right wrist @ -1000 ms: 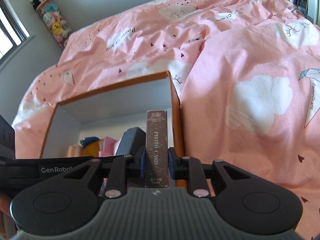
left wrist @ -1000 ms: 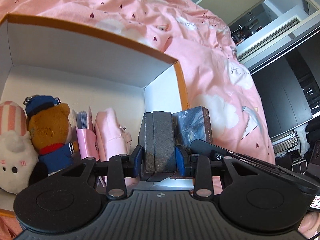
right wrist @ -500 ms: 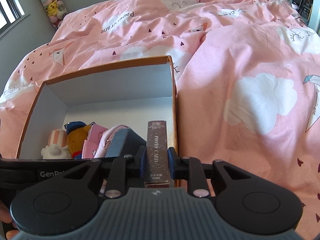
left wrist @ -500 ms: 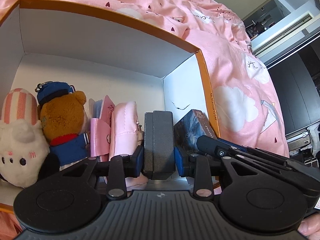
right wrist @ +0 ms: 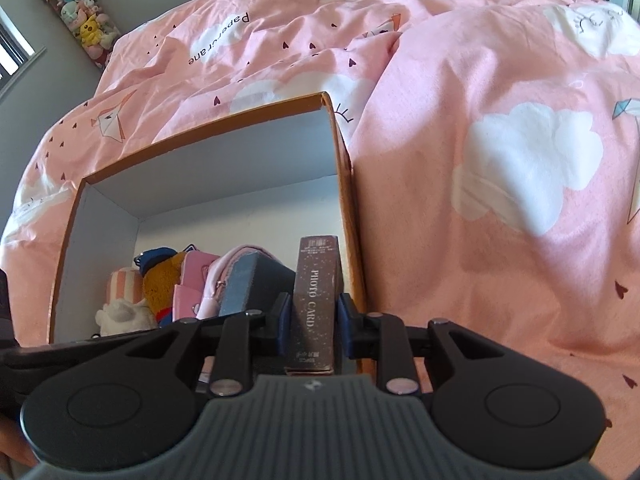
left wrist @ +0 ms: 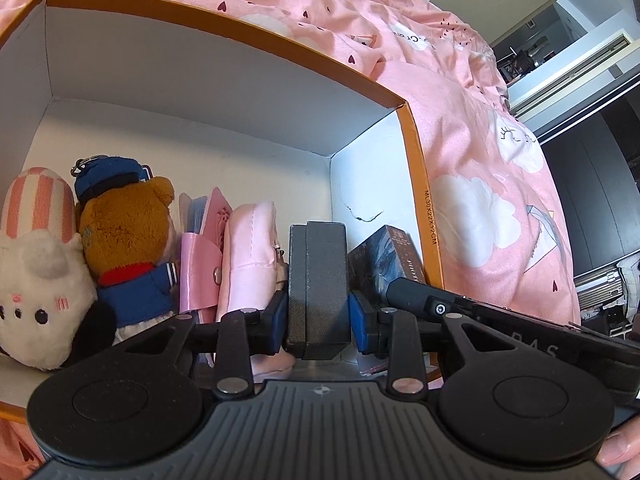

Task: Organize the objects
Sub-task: 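Lower the grey box and photo card pack into the box and open both tools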

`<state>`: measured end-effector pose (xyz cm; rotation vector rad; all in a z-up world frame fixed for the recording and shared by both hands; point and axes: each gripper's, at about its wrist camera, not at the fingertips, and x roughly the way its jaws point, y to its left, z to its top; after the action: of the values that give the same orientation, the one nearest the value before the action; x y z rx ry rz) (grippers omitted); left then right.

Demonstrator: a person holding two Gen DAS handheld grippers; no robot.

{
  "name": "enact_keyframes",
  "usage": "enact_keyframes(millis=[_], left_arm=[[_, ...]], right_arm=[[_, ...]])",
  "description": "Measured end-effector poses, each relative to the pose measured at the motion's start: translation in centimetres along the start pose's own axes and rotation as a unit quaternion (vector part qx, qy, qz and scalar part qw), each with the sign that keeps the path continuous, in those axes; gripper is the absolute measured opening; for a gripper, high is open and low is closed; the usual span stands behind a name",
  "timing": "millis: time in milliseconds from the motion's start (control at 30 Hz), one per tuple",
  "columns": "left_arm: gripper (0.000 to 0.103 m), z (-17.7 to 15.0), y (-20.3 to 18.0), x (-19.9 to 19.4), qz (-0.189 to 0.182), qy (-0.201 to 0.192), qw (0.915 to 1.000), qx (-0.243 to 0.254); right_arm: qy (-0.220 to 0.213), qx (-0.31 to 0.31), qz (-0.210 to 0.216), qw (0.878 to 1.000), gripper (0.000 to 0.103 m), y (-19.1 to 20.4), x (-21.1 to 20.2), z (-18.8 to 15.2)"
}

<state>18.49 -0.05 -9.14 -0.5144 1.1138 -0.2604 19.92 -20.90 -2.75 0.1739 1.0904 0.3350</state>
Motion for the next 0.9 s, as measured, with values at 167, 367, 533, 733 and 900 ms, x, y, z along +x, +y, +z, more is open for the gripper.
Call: enact_keyframes(millis=[167,367,533,733,900], left_arm=[[0.037,-0.1,0.1,0.2,0.003,0.002,1.0000,-0.001],[0.037,-0.2,-1.2,0.7,0.029,0.004,0.9993,0.025],[0.037,-0.9,-3.4,1.7,0.079,0.010,0.9935,0.081],[0.038,-1.3,-4.3,2.6,0.094,0.019,0.9891,0.111],[0.044,-1.1,-3.8,2.2,0.059,0.028,0.9923,0.106]], right_arm=[[0.003,0.002,0.009,1.000,0.035,0.0,-0.5,0.0],[-0.056,-0.003,0.002,0.998,0.035,0.2,-2.9,-0.8],[-0.084,0.019,-0.015,0.996,0.040,-1.0,-4.3,-1.4],[-0.065,0.052,-0.013,0.996,0.040,-2.3,-3.3,-2.5],[-0.061,0.069,-0.014,0.996,0.040,-2.9,-2.9,-3.2]])
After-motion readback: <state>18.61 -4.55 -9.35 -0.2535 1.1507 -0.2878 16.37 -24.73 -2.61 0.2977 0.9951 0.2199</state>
